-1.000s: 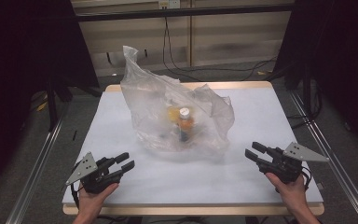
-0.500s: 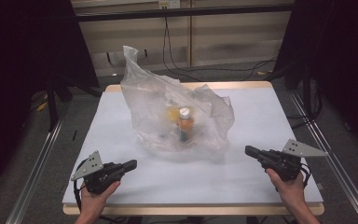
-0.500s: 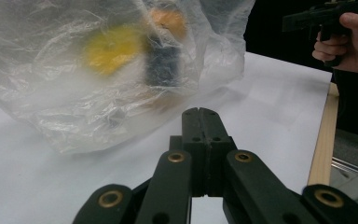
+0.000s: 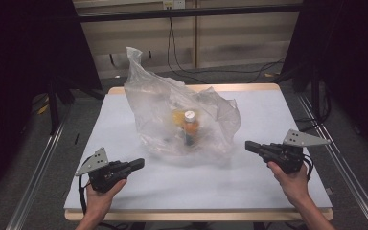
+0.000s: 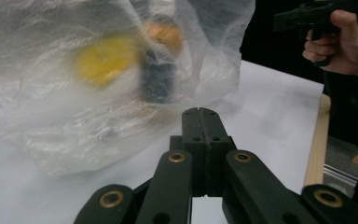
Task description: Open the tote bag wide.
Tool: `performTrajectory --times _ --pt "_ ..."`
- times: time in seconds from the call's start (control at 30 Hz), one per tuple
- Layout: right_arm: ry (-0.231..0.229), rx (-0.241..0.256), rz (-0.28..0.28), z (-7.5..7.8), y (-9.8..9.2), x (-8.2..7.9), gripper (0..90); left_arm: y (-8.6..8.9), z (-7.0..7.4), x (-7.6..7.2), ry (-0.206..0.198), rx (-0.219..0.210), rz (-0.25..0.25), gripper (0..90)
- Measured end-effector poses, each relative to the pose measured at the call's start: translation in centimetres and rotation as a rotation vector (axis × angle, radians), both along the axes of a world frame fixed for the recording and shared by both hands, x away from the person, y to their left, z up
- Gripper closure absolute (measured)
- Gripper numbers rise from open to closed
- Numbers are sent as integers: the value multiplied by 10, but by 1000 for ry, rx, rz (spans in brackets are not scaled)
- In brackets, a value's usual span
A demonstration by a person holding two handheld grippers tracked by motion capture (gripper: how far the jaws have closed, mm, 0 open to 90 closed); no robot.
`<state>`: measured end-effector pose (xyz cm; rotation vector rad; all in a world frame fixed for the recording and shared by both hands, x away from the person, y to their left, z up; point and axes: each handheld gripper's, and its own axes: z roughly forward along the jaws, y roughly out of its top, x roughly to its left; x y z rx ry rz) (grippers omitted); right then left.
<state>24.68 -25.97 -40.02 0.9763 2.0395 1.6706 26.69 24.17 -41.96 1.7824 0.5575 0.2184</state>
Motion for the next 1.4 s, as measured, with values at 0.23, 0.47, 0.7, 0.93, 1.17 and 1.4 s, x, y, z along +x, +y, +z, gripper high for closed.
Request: performTrajectory --times 0.23,0.47,0.7,0.93,1.17,1.4 --pt "-38 16 25 21 7 18 900 -25 14 21 3 6 -43 900" --pt "-51 47 17 38 4 25 900 -41 28 36 -26 8 -84 900" --pt "-65 50 17 52 2 33 900 -45 46 55 -54 -9 -52 900" --pt "-90 54 22 79 12 57 900 -49 67 77 -80 -16 -38 900" --pt "-108 22 44 105 31 79 900 -61 96 99 -110 -17 -45 900" --pt "-110 22 75 121 44 94 900 -75 117 111 -128 -37 -63 900"
